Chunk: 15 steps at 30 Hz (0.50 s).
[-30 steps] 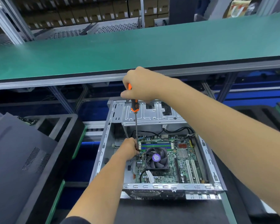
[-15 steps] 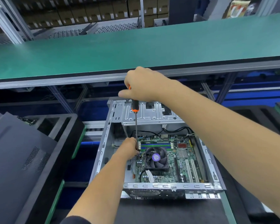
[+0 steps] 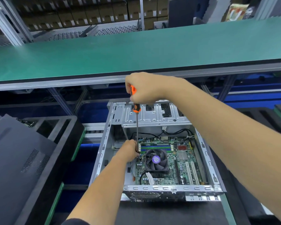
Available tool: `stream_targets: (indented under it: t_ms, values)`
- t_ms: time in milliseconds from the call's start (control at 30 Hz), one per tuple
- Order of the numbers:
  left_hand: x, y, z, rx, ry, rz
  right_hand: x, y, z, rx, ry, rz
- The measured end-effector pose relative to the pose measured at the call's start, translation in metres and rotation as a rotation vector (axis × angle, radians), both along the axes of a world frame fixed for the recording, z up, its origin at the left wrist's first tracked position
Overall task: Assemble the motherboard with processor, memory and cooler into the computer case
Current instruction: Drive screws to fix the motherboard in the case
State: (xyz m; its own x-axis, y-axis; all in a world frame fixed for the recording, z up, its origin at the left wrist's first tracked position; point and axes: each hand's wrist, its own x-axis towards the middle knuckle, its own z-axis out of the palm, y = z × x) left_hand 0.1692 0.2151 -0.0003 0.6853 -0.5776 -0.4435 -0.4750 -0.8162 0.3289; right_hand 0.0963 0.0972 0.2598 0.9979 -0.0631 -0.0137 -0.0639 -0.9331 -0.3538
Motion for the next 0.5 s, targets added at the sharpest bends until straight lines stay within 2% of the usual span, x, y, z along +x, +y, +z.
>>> stream_targets:
  t_ms: [67,200,367,500]
  values:
    - [0.000,0.001,0.000,-0.007,0.000,0.002,-0.003,0.000,0.003,0.070,0.006,0.049]
    - [0.001,0.000,-0.001,-0.009,-0.004,0.003,0.000,0.006,-0.004,0.010,-0.119,-0.003]
    - [0.004,-0.003,-0.003,0.018,0.010,0.009,-0.003,0.007,-0.013,0.249,-0.097,0.001]
    - [0.004,-0.004,-0.001,0.031,-0.007,0.024,-0.006,0.009,-0.008,0.237,-0.096,0.012]
